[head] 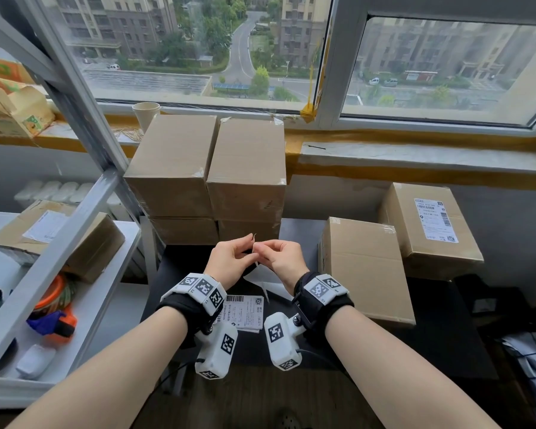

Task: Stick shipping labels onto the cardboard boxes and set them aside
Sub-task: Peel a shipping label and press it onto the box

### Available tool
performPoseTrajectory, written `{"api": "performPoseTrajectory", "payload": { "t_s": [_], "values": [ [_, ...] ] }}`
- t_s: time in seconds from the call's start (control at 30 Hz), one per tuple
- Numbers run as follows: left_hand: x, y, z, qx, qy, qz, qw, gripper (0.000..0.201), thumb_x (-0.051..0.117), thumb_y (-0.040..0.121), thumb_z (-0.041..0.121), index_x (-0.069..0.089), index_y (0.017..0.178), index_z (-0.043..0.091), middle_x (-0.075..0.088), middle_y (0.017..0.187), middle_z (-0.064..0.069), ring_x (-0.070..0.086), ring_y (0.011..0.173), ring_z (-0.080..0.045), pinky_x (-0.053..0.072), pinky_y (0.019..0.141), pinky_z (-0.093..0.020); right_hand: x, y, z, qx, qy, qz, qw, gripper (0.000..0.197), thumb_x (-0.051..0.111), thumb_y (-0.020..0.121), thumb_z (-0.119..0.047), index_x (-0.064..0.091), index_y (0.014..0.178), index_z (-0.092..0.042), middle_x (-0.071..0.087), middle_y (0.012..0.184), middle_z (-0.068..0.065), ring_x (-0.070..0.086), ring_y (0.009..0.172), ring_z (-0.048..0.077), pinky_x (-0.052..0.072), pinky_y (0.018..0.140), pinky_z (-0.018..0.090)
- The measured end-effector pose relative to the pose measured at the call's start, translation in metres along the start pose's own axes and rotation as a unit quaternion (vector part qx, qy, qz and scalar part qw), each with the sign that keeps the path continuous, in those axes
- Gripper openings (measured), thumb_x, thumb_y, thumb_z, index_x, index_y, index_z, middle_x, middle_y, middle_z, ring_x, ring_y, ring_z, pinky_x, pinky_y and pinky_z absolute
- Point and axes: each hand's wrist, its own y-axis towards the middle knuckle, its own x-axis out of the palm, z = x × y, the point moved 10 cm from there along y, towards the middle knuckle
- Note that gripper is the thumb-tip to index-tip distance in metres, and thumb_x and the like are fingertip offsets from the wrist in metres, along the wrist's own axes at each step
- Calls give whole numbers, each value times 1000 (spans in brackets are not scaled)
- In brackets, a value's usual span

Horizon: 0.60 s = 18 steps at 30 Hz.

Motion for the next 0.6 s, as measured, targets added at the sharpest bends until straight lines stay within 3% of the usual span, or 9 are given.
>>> {"api": "performPoseTrajectory", "payload": {
  "t_s": [0.07,0.17,0.3,0.4,0.6],
  "values": [
    [1,-1,-6,-27,-52,-5,998,53,61,87,4,41,136,-4,61,124,-18,60,113,-22,49,98,-37,0,1,1,5,19,-4,1000,9,61,89,-7,66,85,-1,66,84,12,63,81,17,55,80,22],
    [-3,-1,-13,-40,-81,9,996,34,55,91,7,47,124,0,66,111,-21,66,101,-24,52,92,-37,3,1,2,9,31,-7,999,9,60,89,-7,65,82,-4,65,80,8,63,76,13,55,72,16],
    [-9,-1,-17,-38,-94,17,995,6,59,90,10,55,94,11,70,93,-15,68,90,-23,54,87,-37,8,1,8,8,6,-4,1000,12,62,89,-12,68,90,-2,67,83,6,63,80,11,54,77,20],
    [-11,-2,-19,-40,-103,11,994,3,58,90,9,57,88,11,69,91,-18,68,85,-22,55,84,-34,12,2,11,10,-2,-11,1000,12,62,89,-14,70,87,-5,68,84,4,63,82,10,53,78,22],
    [-26,-5,-33,-52,-83,40,994,9,59,89,9,58,81,13,68,87,-21,69,88,-32,56,85,-45,22,1,19,31,1,-17,999,12,58,91,-10,67,87,-2,66,83,8,65,84,17,55,79,24]
  ]
}}
